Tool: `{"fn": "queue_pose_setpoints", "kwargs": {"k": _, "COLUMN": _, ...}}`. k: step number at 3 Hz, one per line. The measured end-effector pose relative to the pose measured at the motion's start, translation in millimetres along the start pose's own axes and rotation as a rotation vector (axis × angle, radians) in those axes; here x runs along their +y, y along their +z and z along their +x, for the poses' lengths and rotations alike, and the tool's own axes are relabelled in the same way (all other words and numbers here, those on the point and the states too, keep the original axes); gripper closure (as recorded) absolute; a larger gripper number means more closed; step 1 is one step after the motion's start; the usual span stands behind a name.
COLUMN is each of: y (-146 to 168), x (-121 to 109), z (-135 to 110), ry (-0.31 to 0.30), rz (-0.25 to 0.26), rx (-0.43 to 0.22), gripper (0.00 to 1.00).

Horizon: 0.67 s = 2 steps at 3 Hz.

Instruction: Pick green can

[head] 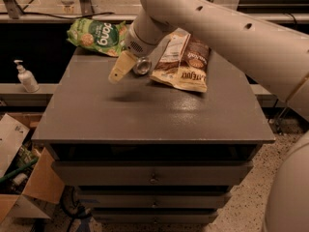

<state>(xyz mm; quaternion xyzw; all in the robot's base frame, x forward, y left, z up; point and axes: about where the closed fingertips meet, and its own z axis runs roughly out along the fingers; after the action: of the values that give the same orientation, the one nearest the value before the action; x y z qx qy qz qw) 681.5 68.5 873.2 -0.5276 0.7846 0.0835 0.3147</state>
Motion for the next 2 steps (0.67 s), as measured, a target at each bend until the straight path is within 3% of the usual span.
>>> {"fn": "queue_pose_setpoints", "kwargs": {"k": 1, "y": 1.2, "x": -5.4, "z": -6.5, "ry": 0.035, "rz": 0.031, "rx": 0.015, "gripper": 0.00}}
{"fn": "queue_pose_setpoints", "kwargs": {"k": 2, "y": -0.5, "x": -12.8, "z": 2.1, "ry": 0.078, "rz": 0.060, "rx": 0.043, "gripper": 0.00}}
